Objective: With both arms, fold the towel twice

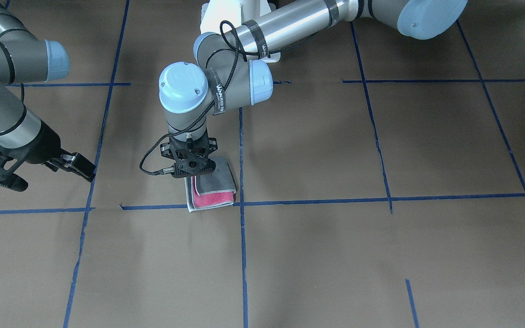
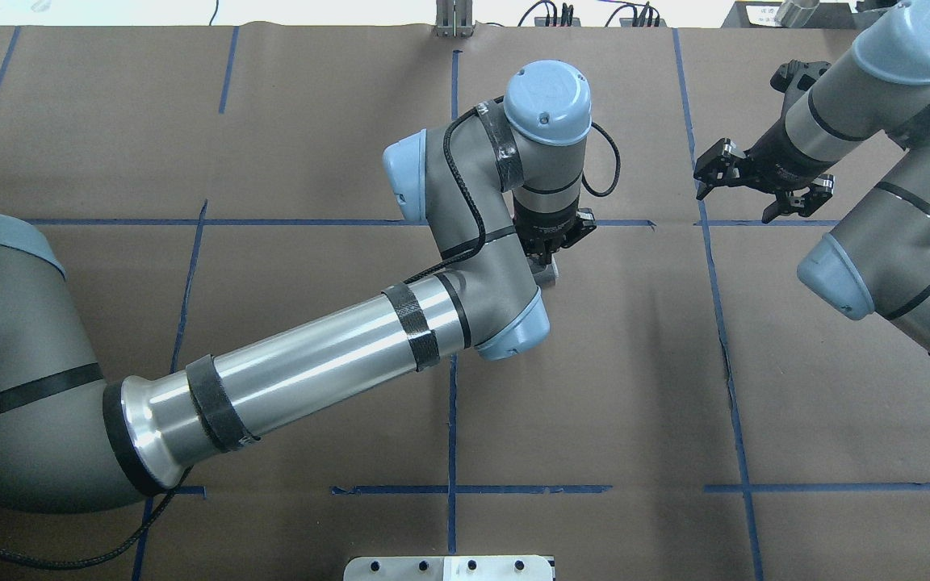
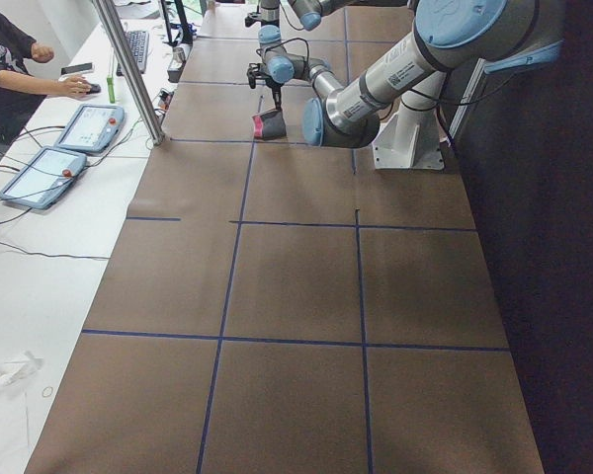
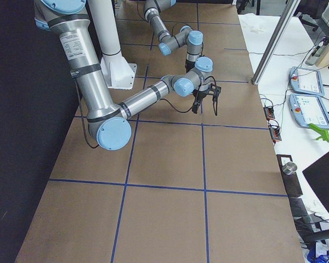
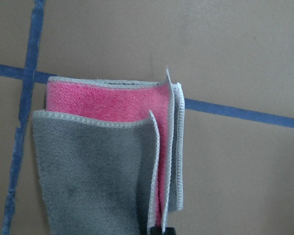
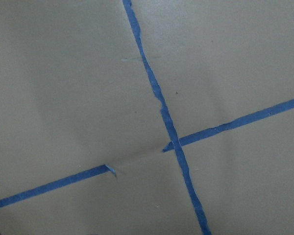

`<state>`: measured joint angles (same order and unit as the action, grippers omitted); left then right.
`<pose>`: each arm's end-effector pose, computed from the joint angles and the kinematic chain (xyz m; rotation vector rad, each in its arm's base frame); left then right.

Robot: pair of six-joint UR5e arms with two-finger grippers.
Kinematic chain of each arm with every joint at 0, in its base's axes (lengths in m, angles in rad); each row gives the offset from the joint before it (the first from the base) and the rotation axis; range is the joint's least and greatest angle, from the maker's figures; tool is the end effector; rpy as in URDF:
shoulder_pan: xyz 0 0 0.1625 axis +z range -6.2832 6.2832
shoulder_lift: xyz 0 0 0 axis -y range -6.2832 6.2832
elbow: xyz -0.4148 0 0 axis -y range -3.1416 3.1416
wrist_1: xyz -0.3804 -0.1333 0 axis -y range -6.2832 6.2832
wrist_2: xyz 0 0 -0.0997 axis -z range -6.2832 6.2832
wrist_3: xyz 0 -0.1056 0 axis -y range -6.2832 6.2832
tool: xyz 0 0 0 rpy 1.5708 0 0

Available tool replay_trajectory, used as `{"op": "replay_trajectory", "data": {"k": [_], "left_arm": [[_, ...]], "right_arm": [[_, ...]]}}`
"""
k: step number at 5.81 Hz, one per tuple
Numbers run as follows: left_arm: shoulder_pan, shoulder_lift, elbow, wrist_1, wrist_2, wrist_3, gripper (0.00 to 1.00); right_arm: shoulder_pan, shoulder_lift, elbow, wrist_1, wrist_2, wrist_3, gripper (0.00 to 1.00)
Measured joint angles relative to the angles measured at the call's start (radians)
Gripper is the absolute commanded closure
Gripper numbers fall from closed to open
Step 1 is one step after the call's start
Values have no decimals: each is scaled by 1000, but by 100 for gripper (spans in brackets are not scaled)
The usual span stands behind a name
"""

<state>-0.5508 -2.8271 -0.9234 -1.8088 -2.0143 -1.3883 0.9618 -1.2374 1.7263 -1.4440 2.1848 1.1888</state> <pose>0.6731 -0.5167 0.0617 -0.0903 0.9261 -0.1536 -0.2854 -0.5359 0.3887 -0.0945 -0.8398 0.3562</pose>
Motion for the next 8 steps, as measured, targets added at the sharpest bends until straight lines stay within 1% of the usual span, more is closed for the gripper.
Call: {"op": "replay_trajectory", "data": {"k": [3, 4, 5, 6, 7, 8], "left_arm": [[9, -4, -7, -7, 17, 1, 0], [7, -5, -19, -5, 20, 0, 0], [-11, 6, -57, 6, 7, 3, 0], [-60, 49, -137, 32, -42, 11, 0], [-130, 141, -267, 80, -110, 59, 0], [-202, 266, -427, 151, -158, 166, 0]], "right_arm": [[0, -18, 31, -2, 1, 0, 0], [1, -20, 39, -3, 1, 0, 0], [1, -19, 45, -4, 1, 0, 0], [7, -16, 50, -4, 1, 0, 0], [31, -15, 55, -4, 2, -3, 0], [67, -16, 56, -5, 2, -36, 0]]}}
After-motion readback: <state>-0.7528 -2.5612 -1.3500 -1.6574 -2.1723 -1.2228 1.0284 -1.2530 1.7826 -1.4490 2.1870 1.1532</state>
